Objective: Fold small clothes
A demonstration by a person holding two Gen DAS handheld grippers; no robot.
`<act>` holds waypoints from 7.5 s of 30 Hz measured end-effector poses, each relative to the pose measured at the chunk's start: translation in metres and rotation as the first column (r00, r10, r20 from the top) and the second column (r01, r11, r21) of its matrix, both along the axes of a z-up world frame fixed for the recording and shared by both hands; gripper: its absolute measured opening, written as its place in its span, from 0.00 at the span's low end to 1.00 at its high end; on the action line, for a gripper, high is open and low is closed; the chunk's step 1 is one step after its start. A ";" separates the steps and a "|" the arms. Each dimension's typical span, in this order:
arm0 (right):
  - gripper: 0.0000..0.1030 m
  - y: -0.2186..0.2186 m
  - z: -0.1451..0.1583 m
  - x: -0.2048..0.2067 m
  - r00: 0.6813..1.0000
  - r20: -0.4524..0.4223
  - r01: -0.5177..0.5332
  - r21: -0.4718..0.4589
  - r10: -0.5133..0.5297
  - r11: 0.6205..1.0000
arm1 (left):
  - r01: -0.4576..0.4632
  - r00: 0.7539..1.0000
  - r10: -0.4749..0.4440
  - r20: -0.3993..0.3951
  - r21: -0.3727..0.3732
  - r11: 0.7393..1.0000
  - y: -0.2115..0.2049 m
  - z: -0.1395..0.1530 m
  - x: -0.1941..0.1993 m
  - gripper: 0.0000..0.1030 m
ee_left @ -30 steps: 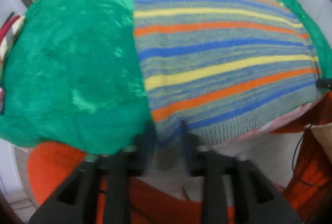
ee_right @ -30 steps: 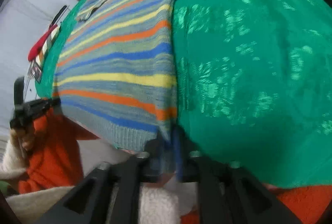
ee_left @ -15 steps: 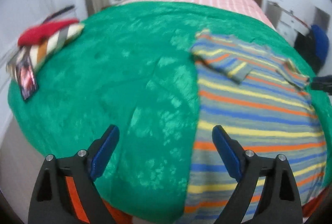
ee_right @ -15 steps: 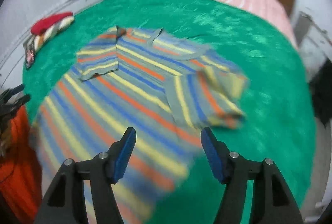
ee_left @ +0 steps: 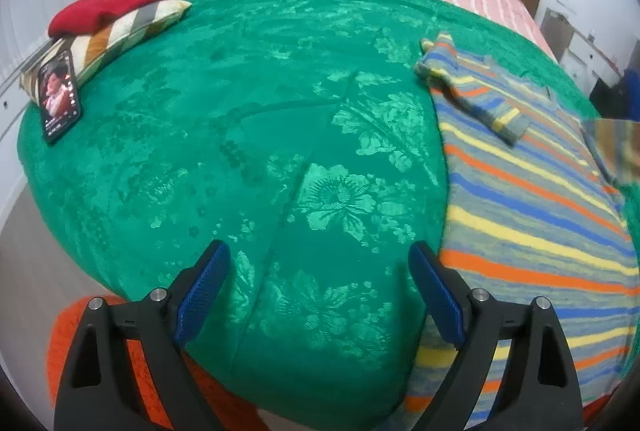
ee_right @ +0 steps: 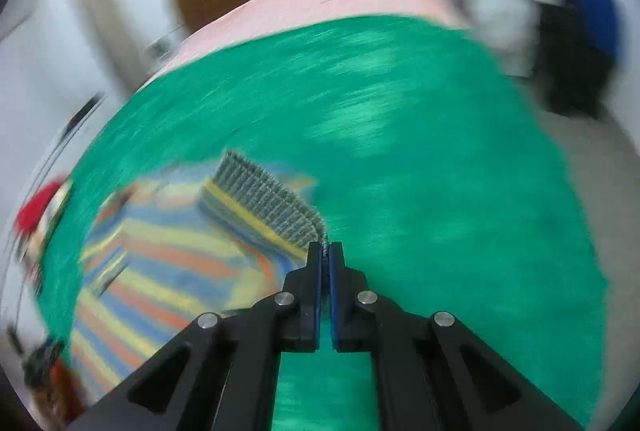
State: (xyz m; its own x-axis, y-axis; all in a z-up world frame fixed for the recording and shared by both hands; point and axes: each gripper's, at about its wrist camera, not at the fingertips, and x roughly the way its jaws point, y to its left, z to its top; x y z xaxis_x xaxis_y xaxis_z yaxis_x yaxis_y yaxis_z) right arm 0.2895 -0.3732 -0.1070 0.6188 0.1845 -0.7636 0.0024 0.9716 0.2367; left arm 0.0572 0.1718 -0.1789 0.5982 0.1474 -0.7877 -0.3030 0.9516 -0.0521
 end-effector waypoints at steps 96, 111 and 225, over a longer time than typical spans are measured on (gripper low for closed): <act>0.81 0.069 -0.081 -0.248 0.965 0.213 0.153 0.009 -0.151 0.988 | 0.521 0.829 -0.528 -0.183 -0.090 0.849 -0.104 0.025 0.190 0.03; 0.81 0.080 -0.089 -0.241 0.975 0.192 0.112 -0.001 -0.110 0.994 | -0.252 0.967 0.238 -0.092 -0.206 0.945 0.161 0.021 0.163 0.02; 1.00 0.096 -0.123 -0.226 0.982 0.124 0.162 -0.171 -0.142 0.972 | -0.052 0.998 0.053 0.025 -0.020 0.998 0.057 -0.030 0.045 1.00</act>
State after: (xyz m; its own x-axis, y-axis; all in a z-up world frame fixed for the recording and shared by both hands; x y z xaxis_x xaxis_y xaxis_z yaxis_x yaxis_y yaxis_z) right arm 0.0633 -0.2777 -0.2299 0.7115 -0.0521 -0.7008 0.1371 0.9884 0.0657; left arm 0.1017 0.2284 -0.2090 0.6103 0.1644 -0.7750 -0.3510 0.9331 -0.0784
